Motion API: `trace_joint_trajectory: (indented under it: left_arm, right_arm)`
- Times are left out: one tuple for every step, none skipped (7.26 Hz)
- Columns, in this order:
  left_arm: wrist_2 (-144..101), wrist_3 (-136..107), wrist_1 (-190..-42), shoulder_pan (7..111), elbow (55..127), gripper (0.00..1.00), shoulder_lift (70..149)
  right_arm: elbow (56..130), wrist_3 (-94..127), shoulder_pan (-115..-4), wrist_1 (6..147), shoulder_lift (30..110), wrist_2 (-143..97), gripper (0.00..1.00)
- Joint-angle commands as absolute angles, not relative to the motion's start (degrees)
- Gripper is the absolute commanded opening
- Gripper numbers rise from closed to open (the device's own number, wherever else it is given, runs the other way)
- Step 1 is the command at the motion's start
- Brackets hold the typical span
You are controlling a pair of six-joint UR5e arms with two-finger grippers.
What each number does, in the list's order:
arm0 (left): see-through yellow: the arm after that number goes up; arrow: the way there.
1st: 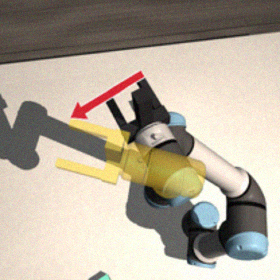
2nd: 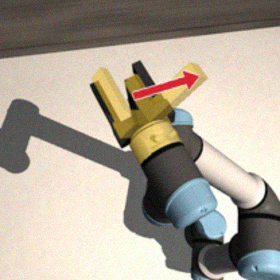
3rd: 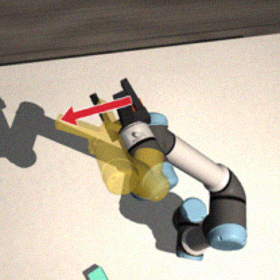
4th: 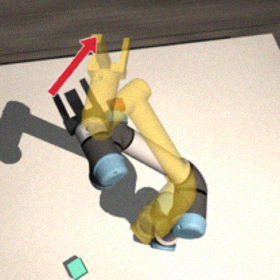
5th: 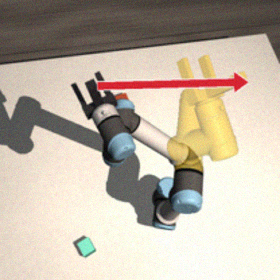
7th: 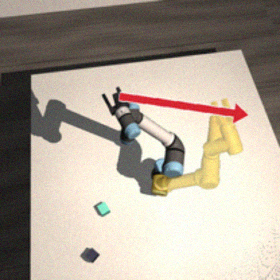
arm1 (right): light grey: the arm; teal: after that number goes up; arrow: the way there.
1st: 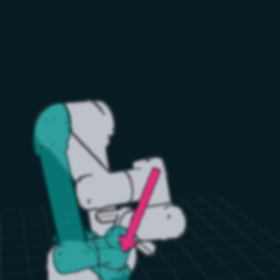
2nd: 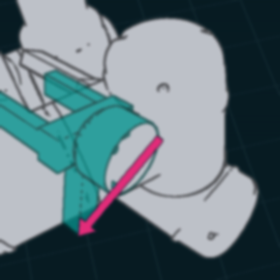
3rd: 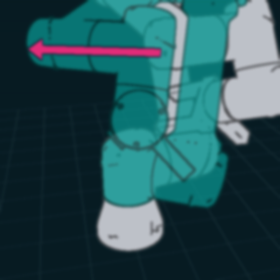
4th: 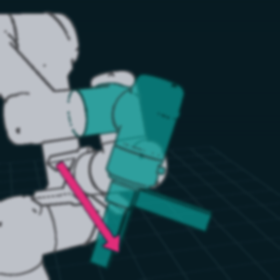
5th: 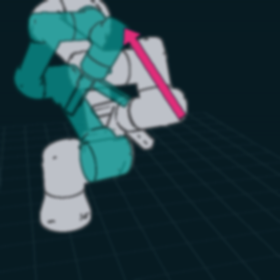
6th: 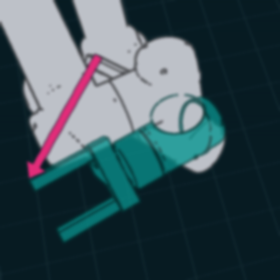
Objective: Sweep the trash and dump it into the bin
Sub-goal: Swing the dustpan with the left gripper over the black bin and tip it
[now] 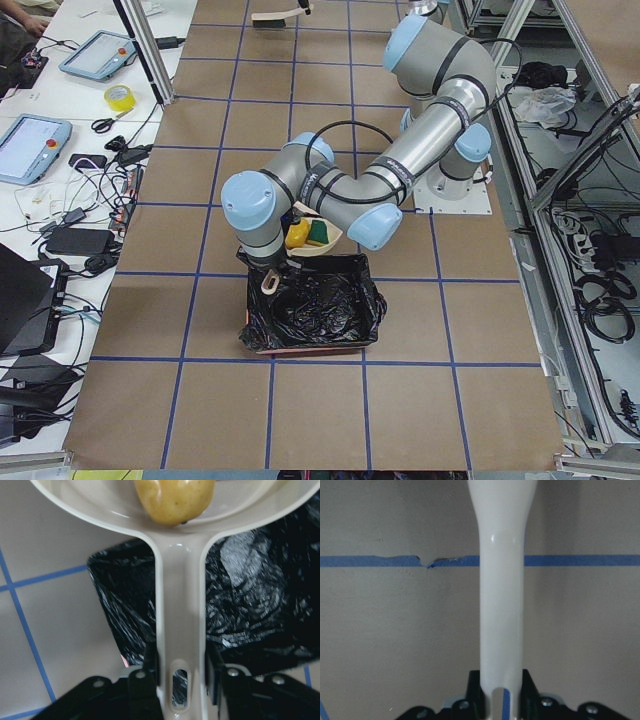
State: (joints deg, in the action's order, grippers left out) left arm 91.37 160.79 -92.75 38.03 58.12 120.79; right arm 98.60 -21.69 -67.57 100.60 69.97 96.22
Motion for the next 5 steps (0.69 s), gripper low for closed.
trace_joint_trajectory:
  left_arm:
    - [92.02,173.25,-88.54,33.86,53.28,0.02,124.87]
    - [91.85,176.45,-86.33,32.62,52.74,0.00,126.98]
    - [91.93,178.57,-82.22,32.61,52.65,0.00,128.22]
    - [92.11,181.12,-81.31,32.78,52.65,0.00,128.32]
    - [93.24,186.28,-81.21,33.31,52.73,0.00,127.62]
  right_arm:
    - [98.61,-21.71,-67.50,100.72,69.61,96.07,0.00]
    - [98.61,-21.71,-67.50,100.72,69.26,96.06,0.00]
    - [98.61,-21.62,-67.50,100.72,69.17,96.06,0.00]
    - [98.61,-21.62,-67.50,100.81,69.17,95.98,0.12]
    - [98.61,-21.71,-67.59,101.51,69.08,96.06,0.27]
